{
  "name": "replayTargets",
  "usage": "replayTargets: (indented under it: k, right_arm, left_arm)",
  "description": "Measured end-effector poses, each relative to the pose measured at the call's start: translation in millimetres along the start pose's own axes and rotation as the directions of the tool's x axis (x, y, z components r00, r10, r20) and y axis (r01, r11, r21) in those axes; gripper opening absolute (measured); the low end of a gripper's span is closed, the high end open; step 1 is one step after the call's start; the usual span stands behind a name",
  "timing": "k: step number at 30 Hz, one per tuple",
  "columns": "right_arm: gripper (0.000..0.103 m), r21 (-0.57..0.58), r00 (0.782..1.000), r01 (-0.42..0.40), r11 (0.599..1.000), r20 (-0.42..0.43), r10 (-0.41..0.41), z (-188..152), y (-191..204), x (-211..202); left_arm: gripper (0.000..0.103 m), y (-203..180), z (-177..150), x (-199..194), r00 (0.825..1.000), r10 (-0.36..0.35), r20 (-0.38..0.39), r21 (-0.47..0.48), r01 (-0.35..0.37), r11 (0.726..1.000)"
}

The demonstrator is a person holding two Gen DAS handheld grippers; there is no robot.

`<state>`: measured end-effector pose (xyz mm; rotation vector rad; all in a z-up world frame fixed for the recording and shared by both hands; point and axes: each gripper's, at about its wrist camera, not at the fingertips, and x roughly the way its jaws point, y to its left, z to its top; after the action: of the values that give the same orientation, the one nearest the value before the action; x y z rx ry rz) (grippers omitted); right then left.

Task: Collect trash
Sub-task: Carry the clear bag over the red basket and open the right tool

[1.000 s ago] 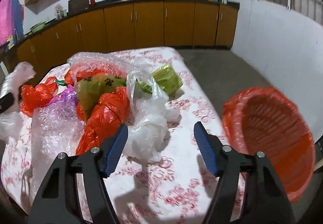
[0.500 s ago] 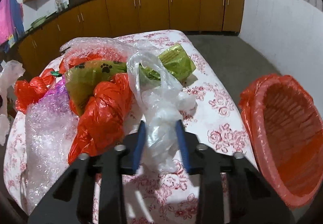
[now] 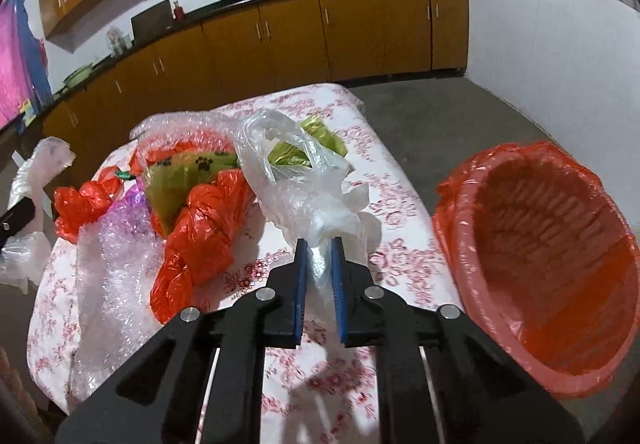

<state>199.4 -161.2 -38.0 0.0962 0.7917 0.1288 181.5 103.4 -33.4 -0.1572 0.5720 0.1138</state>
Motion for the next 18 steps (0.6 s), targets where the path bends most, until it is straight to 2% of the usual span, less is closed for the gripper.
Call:
replayTargets:
  k: [9, 18]
  right_arm:
    - [0.012, 0.032, 0.997, 0.04, 0.999, 0.071, -0.042, 7.9, -34.0, -41.6]
    - [0.012, 0.061, 0.973, 0.157, 0.986, 0.162, -0.165, 18.9, -81.7, -87.4]
  left_arm:
    - [0.036, -41.1, -0.6, -8.6, 0.996, -0.093, 0.005, 0.055, 0.093, 0.994]
    - [0.036, -106.6, -5.6, -8.0, 0.973, -0.228, -0.026, 0.128, 0.229, 0.965]
